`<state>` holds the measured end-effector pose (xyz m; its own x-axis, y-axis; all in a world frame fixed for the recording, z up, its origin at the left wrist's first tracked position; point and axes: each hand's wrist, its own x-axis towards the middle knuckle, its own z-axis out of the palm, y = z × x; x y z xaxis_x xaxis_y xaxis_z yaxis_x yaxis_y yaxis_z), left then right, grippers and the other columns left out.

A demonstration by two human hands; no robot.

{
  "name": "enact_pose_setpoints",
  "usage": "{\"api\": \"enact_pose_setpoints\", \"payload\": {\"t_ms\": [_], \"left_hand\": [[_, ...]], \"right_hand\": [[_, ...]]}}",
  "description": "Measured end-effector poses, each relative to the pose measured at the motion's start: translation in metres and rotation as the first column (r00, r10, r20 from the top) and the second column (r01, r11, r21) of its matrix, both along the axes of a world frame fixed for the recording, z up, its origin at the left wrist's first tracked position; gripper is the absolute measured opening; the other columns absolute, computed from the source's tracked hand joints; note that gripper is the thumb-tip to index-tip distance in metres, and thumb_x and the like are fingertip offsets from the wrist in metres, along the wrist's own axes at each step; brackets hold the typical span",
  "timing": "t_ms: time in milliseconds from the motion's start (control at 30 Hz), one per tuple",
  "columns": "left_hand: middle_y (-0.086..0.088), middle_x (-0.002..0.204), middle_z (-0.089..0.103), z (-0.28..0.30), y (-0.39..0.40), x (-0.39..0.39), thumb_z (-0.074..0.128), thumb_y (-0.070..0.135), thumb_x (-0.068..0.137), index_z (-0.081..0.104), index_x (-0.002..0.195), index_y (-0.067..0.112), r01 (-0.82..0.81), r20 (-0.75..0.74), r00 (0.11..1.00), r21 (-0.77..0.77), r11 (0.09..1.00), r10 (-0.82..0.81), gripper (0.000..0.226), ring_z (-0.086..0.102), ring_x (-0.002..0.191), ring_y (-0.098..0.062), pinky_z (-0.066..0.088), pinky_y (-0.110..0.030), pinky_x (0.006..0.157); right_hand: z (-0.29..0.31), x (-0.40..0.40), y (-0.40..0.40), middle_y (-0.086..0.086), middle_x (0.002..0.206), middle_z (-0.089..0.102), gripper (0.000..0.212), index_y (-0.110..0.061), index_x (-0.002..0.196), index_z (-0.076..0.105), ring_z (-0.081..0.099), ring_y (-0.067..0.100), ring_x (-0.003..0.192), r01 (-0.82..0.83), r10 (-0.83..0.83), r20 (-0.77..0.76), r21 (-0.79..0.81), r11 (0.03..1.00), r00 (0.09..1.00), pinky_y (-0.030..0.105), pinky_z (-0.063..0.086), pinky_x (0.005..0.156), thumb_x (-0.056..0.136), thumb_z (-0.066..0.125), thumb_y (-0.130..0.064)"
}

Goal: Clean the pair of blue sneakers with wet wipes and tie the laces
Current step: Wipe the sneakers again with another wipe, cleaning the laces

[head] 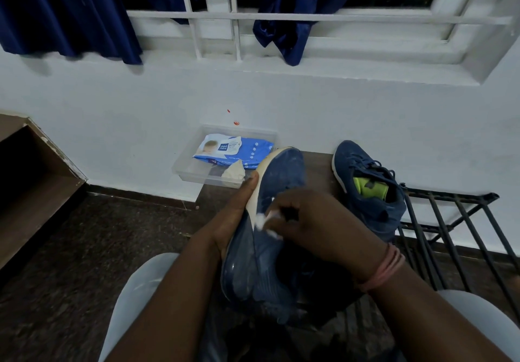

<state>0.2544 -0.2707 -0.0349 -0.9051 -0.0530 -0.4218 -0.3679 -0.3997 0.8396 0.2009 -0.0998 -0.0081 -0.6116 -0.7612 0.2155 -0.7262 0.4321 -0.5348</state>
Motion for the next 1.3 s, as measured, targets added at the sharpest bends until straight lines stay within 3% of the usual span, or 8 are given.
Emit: {"api": "enact_pose_setpoints", "payload": {"t_ms": [67, 167, 367, 533, 767, 967, 1167, 1300], "left_hand": [[-0.011, 0.13, 0.07, -0.002, 0.003, -0.001, 0.056, 0.069, 0.092, 0.068, 0.133, 0.029, 0.011, -0.002, 1.0, 0.023, 1.0, -0.011, 0.058, 0.065, 0.122, -0.032, 0.043, -0.052, 0.113], [-0.01, 0.13, 0.07, -0.003, 0.003, 0.0, 0.051, 0.067, 0.096, 0.069, 0.131, 0.029, 0.03, -0.03, 0.999, 0.032, 0.999, -0.029, 0.054, 0.066, 0.121, -0.031, 0.044, -0.051, 0.113], [-0.014, 0.125, 0.072, -0.002, -0.002, -0.001, 0.049, 0.066, 0.096, 0.075, 0.122, 0.023, 0.005, -0.048, 0.999, 0.007, 1.0, -0.004, 0.057, 0.069, 0.116, -0.03, 0.051, -0.042, 0.104], [-0.013, 0.129, 0.07, -0.011, 0.003, -0.01, 0.053, 0.084, 0.082, 0.073, 0.125, 0.029, 0.015, 0.007, 1.0, -0.062, 0.998, -0.014, 0.072, 0.068, 0.118, -0.03, 0.049, -0.045, 0.105], [-0.01, 0.12, 0.075, -0.012, -0.006, -0.006, 0.055, 0.069, 0.092, 0.078, 0.114, 0.03, 0.0, 0.034, 0.999, -0.045, 0.999, 0.002, 0.05, 0.07, 0.114, -0.029, 0.048, -0.047, 0.108], [-0.01, 0.122, 0.074, -0.002, 0.002, -0.002, 0.056, 0.068, 0.092, 0.075, 0.121, 0.028, 0.023, 0.022, 0.999, 0.019, 1.0, -0.024, 0.053, 0.07, 0.113, -0.03, 0.048, -0.048, 0.108], [-0.011, 0.121, 0.074, -0.007, 0.001, -0.006, 0.052, 0.069, 0.094, 0.069, 0.13, 0.025, -0.063, 0.026, 0.998, 0.005, 0.998, 0.063, 0.06, 0.07, 0.113, -0.031, 0.051, -0.048, 0.105], [-0.009, 0.125, 0.072, -0.012, 0.007, -0.006, 0.052, 0.069, 0.094, 0.075, 0.122, 0.028, -0.009, 0.01, 1.0, 0.037, 0.999, 0.009, 0.054, 0.069, 0.117, -0.027, 0.048, -0.045, 0.108]], "right_hand": [[-0.007, -0.017, -0.001, -0.009, 0.07, 0.059, 0.018, -0.024, 0.073, 0.06, 0.054, 0.01, 0.066, 0.209, -0.216, -0.102, -0.074, 0.975, 0.971, 0.035, 0.049, 0.07, 0.088, 0.069, -0.026], [-0.017, -0.025, -0.005, -0.01, 0.081, 0.069, 0.004, -0.024, 0.09, 0.072, 0.06, 0.005, 0.075, 0.353, -0.351, 0.056, -0.25, 0.901, 0.935, 0.028, 0.051, 0.076, 0.086, 0.074, -0.025], [-0.009, -0.007, -0.005, -0.008, 0.085, 0.073, 0.007, -0.021, 0.092, 0.077, 0.065, 0.007, 0.078, 0.004, 0.017, 0.125, -0.165, 0.986, 0.992, 0.028, 0.052, 0.075, 0.089, 0.075, -0.027], [-0.021, -0.023, -0.014, -0.007, 0.093, 0.07, 0.017, -0.026, 0.107, 0.077, 0.059, 0.004, 0.084, 0.213, -0.233, -0.043, -0.27, 0.939, 0.972, 0.03, 0.048, 0.081, 0.091, 0.071, -0.024], [-0.011, -0.005, 0.001, -0.013, 0.09, 0.071, 0.011, -0.028, 0.099, 0.079, 0.067, 0.006, 0.086, -0.24, 0.249, 0.127, -0.079, 0.968, 0.96, 0.027, 0.052, 0.077, 0.09, 0.077, -0.023], [-0.015, -0.027, 0.009, -0.022, 0.093, 0.072, 0.01, -0.034, 0.095, 0.076, 0.062, -0.003, 0.09, 0.239, -0.239, 0.022, -0.165, 0.957, 0.971, 0.041, 0.05, 0.088, 0.088, 0.07, -0.039], [0.001, 0.004, 0.011, -0.015, 0.082, 0.074, 0.003, -0.027, 0.089, 0.079, 0.068, 0.001, 0.077, -0.096, 0.096, 0.201, -0.01, 0.995, 0.975, 0.022, 0.054, 0.074, 0.087, 0.077, -0.028], [-0.019, -0.018, 0.01, -0.016, 0.078, 0.069, 0.011, -0.032, 0.081, 0.072, 0.064, 0.003, 0.083, 0.307, -0.306, -0.064, 0.008, 0.952, 0.95, 0.032, 0.035, 0.082, 0.089, 0.069, -0.039]]}}
